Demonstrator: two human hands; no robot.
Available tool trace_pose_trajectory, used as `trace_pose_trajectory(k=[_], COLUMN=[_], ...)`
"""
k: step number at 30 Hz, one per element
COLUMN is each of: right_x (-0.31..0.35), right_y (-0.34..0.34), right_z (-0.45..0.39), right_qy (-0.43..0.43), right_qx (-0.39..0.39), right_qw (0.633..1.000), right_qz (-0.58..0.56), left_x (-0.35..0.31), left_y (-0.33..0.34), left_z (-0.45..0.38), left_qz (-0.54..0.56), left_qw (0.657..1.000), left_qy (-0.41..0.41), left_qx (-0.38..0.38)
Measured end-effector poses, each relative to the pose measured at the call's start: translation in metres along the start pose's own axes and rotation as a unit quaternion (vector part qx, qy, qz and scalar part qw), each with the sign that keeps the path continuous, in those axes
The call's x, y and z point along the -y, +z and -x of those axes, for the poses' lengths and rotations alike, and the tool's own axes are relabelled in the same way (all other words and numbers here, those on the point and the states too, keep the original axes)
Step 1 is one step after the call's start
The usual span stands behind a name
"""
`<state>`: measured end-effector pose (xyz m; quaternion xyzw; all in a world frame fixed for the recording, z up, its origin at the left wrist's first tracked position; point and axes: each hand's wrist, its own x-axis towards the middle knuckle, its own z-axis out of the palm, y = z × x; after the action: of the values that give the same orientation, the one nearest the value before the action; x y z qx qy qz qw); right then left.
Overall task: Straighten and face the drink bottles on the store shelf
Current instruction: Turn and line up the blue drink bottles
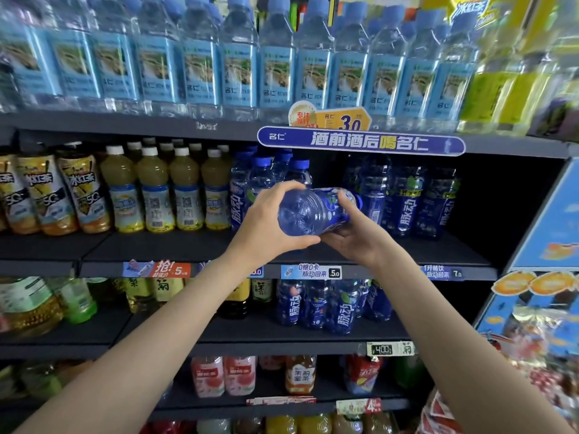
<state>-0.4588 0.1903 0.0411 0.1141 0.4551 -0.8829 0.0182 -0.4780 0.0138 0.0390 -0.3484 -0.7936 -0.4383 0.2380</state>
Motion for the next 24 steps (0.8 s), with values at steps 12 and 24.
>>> trace_pose_trajectory(k=[12, 24], right_x=[-0.006, -0.025], right_y=[-0.006, 0.006], right_z=[0.003, 0.009], right_qy=[-0.208, -0.222], right_qx=[-0.009, 0.035], right_qw=[0.941, 0.935], right_qz=[0.268, 0.275], left_x=[0.026, 0.032], left_y=[0.003, 0.038], left_z=[-0.006, 0.014], left_qz=[0.129, -0.135], left_qw=[0.936, 0.986], left_qy=[-0.212, -0.071], left_qx=[0.249, -0.066])
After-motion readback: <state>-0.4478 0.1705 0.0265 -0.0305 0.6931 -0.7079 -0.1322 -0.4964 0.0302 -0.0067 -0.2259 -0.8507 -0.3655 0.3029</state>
